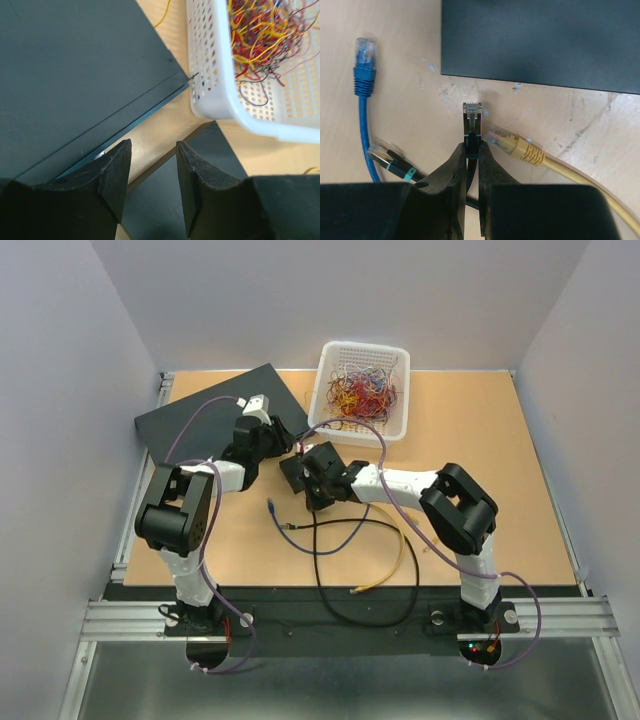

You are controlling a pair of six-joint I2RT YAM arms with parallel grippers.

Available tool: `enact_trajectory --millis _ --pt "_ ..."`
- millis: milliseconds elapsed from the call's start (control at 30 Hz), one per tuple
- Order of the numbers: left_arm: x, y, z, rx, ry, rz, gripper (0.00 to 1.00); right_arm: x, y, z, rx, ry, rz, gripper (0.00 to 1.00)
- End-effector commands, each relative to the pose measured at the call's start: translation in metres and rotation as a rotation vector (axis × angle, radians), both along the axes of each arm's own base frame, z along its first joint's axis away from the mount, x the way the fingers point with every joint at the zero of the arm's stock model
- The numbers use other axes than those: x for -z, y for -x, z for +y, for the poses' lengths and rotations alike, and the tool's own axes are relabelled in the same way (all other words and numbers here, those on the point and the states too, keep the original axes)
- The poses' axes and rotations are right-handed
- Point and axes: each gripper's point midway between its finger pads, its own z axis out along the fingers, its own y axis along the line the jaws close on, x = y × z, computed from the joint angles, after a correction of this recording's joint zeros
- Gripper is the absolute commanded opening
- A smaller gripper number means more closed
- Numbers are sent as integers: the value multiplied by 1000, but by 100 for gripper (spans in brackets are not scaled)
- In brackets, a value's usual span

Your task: Insert the plug into the switch port

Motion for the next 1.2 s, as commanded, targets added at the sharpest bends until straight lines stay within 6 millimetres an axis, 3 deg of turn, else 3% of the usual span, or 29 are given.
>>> enact_trajectory --millis 0,200,567,900,1033,1167 --pt "-21 -14 -8 45 14 -81 51 4 -8 -22 21 63 -2 0" --pt "5 -11 -9 44 14 -23 50 10 -14 -22 18 67 8 1" --pt "49 -8 -11 41 -47 104 49 2 -12 -19 11 44 10 0" --pt "45 27 -18 47 -56 153 48 -5 -8 -15 -2 15 22 0" --pt "44 31 -16 41 -59 167 48 -5 -2 -9 -22 -7 53 0" --pt "49 33 -16 39 -68 180 48 3 2 -16 -8 34 83 1"
